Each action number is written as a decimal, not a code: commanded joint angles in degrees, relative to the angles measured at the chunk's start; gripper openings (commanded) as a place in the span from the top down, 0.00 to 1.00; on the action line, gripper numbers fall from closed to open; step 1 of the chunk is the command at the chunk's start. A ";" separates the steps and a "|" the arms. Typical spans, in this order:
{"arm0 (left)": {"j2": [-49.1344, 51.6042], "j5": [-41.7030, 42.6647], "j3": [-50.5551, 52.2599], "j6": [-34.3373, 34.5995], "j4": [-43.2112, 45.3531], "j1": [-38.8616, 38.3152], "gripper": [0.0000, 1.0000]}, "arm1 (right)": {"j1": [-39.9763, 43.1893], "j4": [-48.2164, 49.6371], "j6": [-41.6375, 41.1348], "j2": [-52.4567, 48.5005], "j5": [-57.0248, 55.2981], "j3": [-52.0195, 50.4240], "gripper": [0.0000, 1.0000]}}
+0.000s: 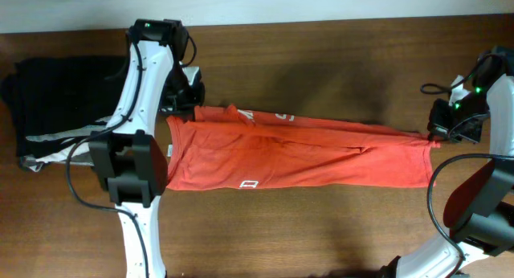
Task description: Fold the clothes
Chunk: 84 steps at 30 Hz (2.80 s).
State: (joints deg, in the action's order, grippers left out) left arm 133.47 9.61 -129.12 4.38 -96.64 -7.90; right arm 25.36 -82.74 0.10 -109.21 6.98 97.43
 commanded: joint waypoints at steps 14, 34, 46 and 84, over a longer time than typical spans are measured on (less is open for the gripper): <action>-4.94 -4.09 14.16 1.20 2.12 0.50 1.00 | 2.43 2.56 -7.93 0.76 -10.49 -6.95 0.96; -4.94 -7.06 26.01 1.64 5.31 0.57 0.62 | 2.47 12.66 -7.93 -0.13 -10.54 -13.00 0.54; -7.96 -0.98 10.93 1.84 2.10 1.31 0.62 | 0.61 -3.80 -4.63 -0.11 3.39 10.27 0.51; -8.17 1.60 30.64 2.47 33.03 -2.93 0.99 | -43.36 36.06 -11.19 -0.46 11.21 -22.03 0.96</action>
State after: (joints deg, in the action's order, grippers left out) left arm 125.80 10.55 -99.09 6.70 -64.34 -11.09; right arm -17.67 -47.72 -10.44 -109.65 18.50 76.16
